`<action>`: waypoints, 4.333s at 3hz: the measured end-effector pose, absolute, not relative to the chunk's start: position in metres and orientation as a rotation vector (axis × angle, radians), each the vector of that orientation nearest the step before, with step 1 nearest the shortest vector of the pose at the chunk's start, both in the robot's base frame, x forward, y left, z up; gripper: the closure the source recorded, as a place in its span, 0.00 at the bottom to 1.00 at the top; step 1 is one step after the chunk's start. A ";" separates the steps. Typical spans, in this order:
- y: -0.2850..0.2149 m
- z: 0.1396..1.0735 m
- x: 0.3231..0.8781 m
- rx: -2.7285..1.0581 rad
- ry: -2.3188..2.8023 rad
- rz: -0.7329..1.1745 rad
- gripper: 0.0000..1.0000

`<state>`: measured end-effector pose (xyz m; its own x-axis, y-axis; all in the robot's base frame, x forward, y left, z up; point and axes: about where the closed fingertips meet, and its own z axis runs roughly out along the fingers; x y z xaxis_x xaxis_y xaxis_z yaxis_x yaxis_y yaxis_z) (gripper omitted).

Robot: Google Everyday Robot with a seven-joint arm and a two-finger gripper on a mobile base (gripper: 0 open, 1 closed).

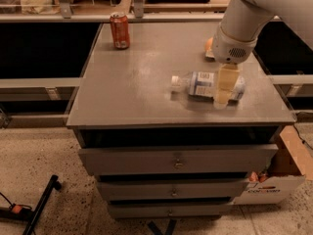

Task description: Place blue plastic bottle upright

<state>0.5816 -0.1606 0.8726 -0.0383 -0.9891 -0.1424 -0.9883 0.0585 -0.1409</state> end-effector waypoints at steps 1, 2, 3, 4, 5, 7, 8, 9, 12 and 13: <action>-0.148 0.860 0.589 -2.076 2.110 -0.036 0.00; -0.144 0.843 0.597 -2.091 2.146 -0.072 0.00; -0.143 0.830 0.608 -2.069 2.221 -0.089 0.00; -0.143 0.822 0.616 -2.043 2.275 -0.079 0.18; -0.144 0.831 0.620 -2.034 2.281 -0.100 0.41; -0.151 0.848 0.619 -2.010 2.270 -0.081 0.79; -0.162 0.862 0.624 -1.969 2.248 -0.032 0.98; -0.178 0.882 0.632 -1.859 2.210 0.081 1.00; -0.185 0.945 0.620 -1.364 1.930 0.518 1.00; -0.176 0.963 0.612 -1.262 1.790 0.613 1.00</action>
Offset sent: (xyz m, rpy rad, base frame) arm 0.0247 0.0199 -0.0482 -0.1300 0.0287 -0.0033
